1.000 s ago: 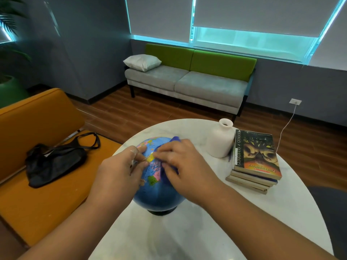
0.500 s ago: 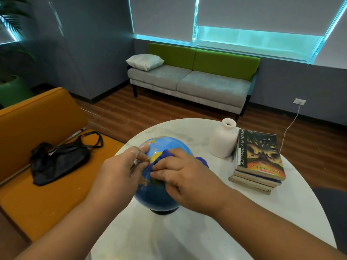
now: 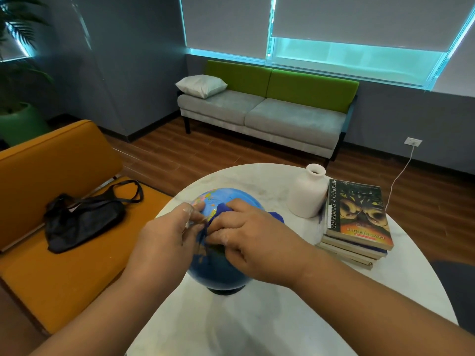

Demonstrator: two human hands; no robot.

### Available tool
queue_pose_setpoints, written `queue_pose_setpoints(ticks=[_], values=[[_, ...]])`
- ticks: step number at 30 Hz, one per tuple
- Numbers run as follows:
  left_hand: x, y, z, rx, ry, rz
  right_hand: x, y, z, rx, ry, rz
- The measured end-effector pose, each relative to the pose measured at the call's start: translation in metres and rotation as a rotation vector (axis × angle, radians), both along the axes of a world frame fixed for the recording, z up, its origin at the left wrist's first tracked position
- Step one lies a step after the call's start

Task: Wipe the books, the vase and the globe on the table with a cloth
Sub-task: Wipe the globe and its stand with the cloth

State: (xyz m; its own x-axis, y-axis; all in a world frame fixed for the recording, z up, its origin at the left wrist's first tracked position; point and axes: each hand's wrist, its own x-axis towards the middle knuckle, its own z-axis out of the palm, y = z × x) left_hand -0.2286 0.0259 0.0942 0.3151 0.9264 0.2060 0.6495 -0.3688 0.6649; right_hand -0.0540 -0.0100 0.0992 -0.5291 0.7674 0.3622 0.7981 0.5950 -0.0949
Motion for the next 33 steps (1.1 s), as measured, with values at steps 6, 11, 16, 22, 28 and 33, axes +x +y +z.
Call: queue_pose_setpoints(ticks=[6, 11, 16, 22, 28, 33], values=[[0.004, 0.001, 0.004, -0.017, -0.041, 0.018, 0.0, 0.001, -0.004, 0.114, 0.13, -0.149], [0.003, 0.0, 0.003, -0.014, -0.041, 0.021, -0.014, -0.004, -0.028, 0.095, -0.121, 0.079], [0.003, 0.0, 0.006, -0.063, -0.081, 0.011, 0.006, -0.006, -0.034, 0.125, 0.32, -0.12], [0.005, -0.002, 0.003, -0.086, -0.132, 0.018, 0.031, 0.01, -0.031, -0.311, 1.09, -0.66], [0.009, -0.002, -0.001, -0.113, -0.216, 0.083, 0.0, -0.016, -0.033, 0.07, 0.704, -0.352], [0.012, -0.005, 0.002, -0.081, -0.137, 0.149, -0.018, -0.026, -0.032, 0.065, 0.614, -0.282]])
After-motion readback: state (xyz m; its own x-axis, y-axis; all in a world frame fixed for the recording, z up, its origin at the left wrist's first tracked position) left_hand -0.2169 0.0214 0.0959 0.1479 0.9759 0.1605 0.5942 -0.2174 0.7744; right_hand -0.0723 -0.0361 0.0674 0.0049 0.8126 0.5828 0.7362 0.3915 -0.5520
